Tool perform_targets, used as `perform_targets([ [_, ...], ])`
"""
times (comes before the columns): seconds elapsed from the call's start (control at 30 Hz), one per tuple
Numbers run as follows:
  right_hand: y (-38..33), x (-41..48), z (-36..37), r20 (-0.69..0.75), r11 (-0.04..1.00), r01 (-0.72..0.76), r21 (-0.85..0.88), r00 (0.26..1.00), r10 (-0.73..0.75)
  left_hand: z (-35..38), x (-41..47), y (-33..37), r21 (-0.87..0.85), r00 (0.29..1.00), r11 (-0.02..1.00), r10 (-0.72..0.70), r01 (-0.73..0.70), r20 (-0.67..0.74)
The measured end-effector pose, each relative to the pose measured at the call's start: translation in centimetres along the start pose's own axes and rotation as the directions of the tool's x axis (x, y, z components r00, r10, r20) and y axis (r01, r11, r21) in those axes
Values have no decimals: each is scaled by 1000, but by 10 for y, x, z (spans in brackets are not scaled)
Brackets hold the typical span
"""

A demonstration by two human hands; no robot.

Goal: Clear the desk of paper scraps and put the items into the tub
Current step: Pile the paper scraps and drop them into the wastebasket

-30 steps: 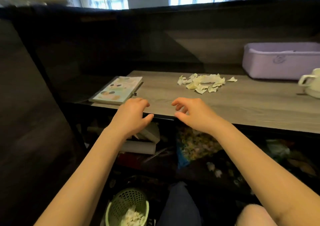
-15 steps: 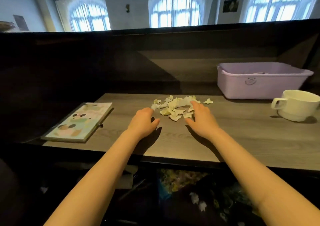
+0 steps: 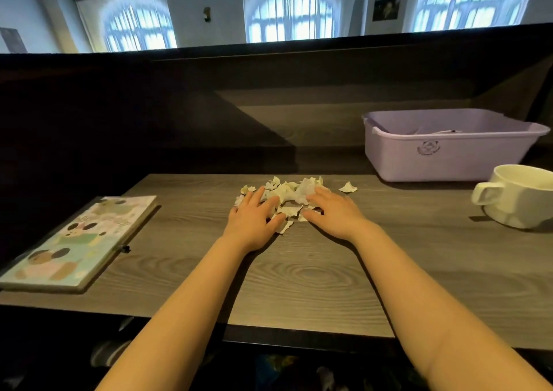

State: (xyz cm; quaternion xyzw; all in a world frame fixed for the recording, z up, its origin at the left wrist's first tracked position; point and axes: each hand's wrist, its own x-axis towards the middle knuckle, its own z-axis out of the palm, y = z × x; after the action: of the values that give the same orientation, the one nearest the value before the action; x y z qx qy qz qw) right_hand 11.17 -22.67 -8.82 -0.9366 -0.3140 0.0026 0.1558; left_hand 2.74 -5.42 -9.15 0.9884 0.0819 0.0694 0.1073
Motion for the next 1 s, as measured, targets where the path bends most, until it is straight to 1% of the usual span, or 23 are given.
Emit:
perform_targets([
  [0.07,-3,0,0,-15,1000,1,9,1000,-1,1,0,-1,-17,1000,1000,7,-8,-16],
  [0.17,-8,-5,0,-98,999,30,45,995,-26,1,-1,-1,-47,997,998,40,-44,-68],
  [0.27,-10,-7,2,-162,997,71,36,985,-64,0,-2,0,-101,993,992,64,-75,-103],
  [0.33,-11,-6,3,-206,995,71,74,977,-54,-1,-3,1,-121,988,989,65,-82,-140],
  [0.4,-12,-6,1,-237,966,42,257,971,21,-1,-4,2,-147,982,985,62,-89,-179],
  [0.47,-12,-7,-5,-227,896,-2,443,967,115,-2,-5,2,-194,978,977,52,-92,-201],
  [0.57,-9,-6,-12,-217,826,-29,562,959,182,-4,-5,0,-317,974,946,-8,-66,-228],
  [0.63,-11,-6,-16,-219,776,-44,629,948,231,-7,-5,1,-427,975,904,-69,-28,-209],
  [0.7,-13,-7,-21,-206,698,-69,713,930,303,-9,-6,3,-470,979,883,-91,-6,-183],
  [0.73,-14,-7,-23,-206,662,-69,746,922,328,-9,-6,3,-448,981,894,-83,-4,-176],
  [0.8,-15,-7,-27,-224,633,-37,773,918,327,-8,-5,3,-353,986,936,-48,-12,-162],
  [0.9,-16,-6,-30,-228,643,-26,765,923,309,-2,-1,2,-185,989,981,24,-52,-146],
  [1.0,-16,-4,-26,-245,658,-18,753,920,305,2,1,0,-13,989,1000,26,-29,-145],
])
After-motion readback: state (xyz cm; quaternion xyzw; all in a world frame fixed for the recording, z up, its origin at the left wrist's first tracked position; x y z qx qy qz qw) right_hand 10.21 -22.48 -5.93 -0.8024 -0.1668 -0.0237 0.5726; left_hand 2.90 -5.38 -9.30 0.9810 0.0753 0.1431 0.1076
